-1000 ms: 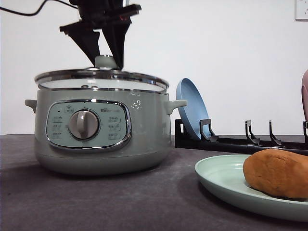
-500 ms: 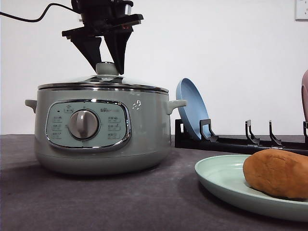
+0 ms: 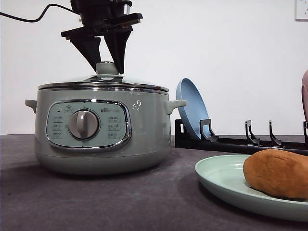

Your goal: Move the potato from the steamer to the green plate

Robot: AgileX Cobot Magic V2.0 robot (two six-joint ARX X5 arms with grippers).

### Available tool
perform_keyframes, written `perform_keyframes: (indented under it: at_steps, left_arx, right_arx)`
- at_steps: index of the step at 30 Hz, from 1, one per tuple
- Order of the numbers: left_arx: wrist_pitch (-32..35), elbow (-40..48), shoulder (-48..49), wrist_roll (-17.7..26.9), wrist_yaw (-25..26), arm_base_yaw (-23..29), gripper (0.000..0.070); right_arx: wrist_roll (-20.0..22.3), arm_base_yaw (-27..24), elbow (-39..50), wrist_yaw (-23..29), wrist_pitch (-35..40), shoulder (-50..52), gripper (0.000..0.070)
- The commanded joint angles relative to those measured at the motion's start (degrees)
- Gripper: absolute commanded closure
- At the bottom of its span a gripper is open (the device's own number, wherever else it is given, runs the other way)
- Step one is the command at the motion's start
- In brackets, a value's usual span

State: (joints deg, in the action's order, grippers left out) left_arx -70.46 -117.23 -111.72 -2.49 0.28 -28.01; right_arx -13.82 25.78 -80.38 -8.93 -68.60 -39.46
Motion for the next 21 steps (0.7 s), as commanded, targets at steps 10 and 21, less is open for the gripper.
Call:
perform_keyframes:
  at_steps: [10,21]
  left_arx:
    - [0.86,-1.64,-1.27,-1.24,1.07,-0.07,0.0211]
    - [0.68,-1.66,1.36,-1.24,1.07,0.24,0.0]
  right_arx:
    - [-0.74,0.29,-1.05,0.15,0.37,-0.33,0.0016]
    - [-0.74,0.29,-1.05,0.02,0.31,-0.33,0.0016]
